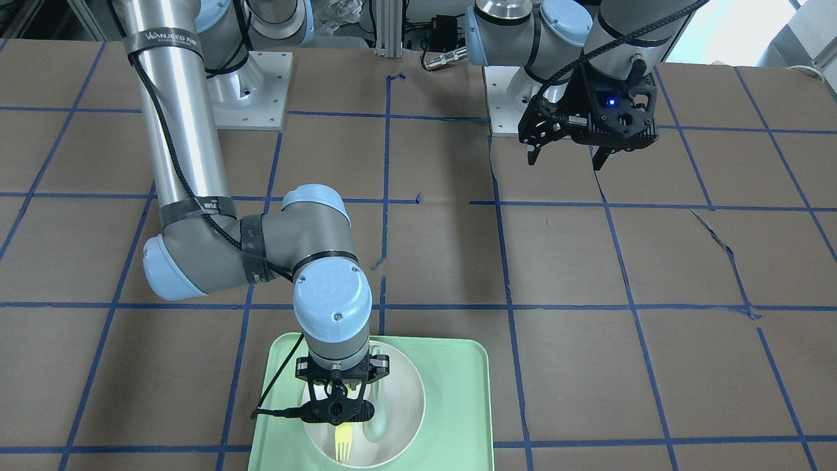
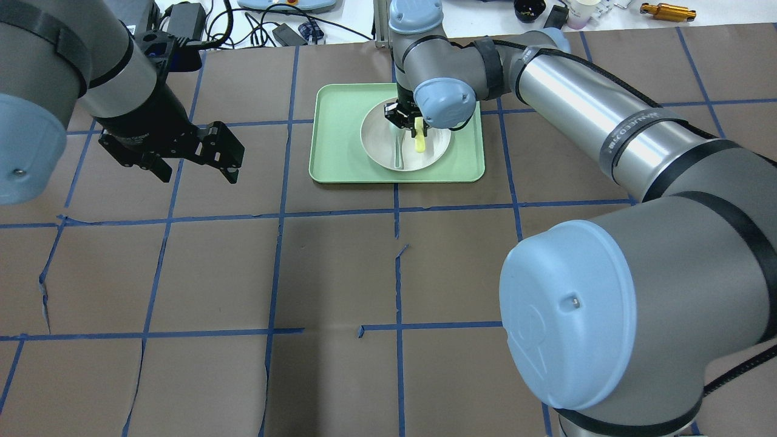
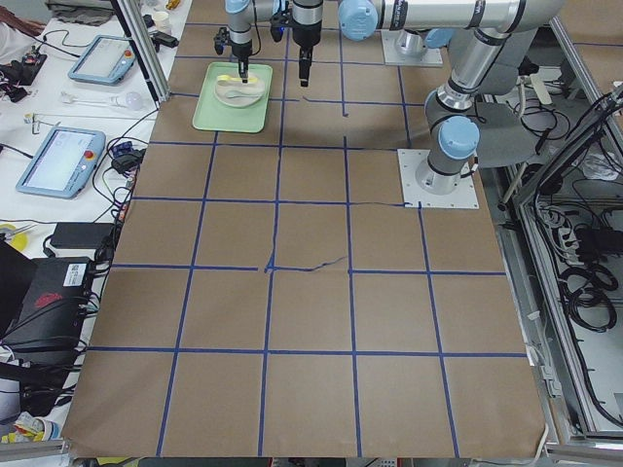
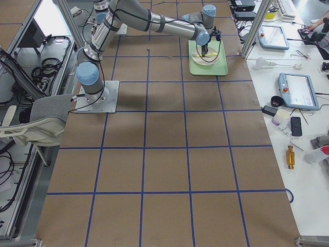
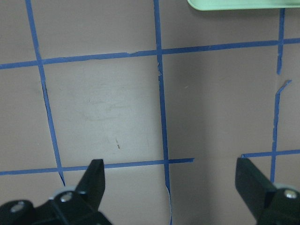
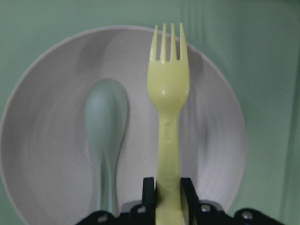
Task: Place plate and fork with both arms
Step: 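Lift the fork with the right gripper and move it beside the plate, then lower the fork onto the tray and open the right gripper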
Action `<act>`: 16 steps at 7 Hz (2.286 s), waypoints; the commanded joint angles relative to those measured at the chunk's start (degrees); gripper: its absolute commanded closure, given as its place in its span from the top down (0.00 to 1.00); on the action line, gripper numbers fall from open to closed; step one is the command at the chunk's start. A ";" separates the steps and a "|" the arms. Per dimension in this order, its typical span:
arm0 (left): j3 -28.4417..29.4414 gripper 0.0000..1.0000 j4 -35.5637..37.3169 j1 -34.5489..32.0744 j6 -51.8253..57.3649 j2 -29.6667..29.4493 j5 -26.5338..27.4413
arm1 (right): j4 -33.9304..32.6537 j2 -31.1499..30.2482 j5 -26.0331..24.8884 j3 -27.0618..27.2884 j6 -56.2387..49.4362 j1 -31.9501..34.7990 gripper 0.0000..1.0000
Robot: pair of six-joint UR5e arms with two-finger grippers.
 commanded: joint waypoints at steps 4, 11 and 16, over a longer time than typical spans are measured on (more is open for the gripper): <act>-0.69 1.00 -0.08 -0.09 0.03 0.21 -0.18 | -8.63 -3.95 3.88 12.49 0.39 -7.92 0.08; -0.69 1.00 0.01 -0.09 0.11 0.12 -0.10 | -8.37 -2.44 3.98 12.22 -7.51 -7.75 0.44; -0.69 1.00 -0.07 -0.09 0.72 0.31 0.51 | -1.30 -10.14 3.19 12.49 -7.25 -7.83 1.00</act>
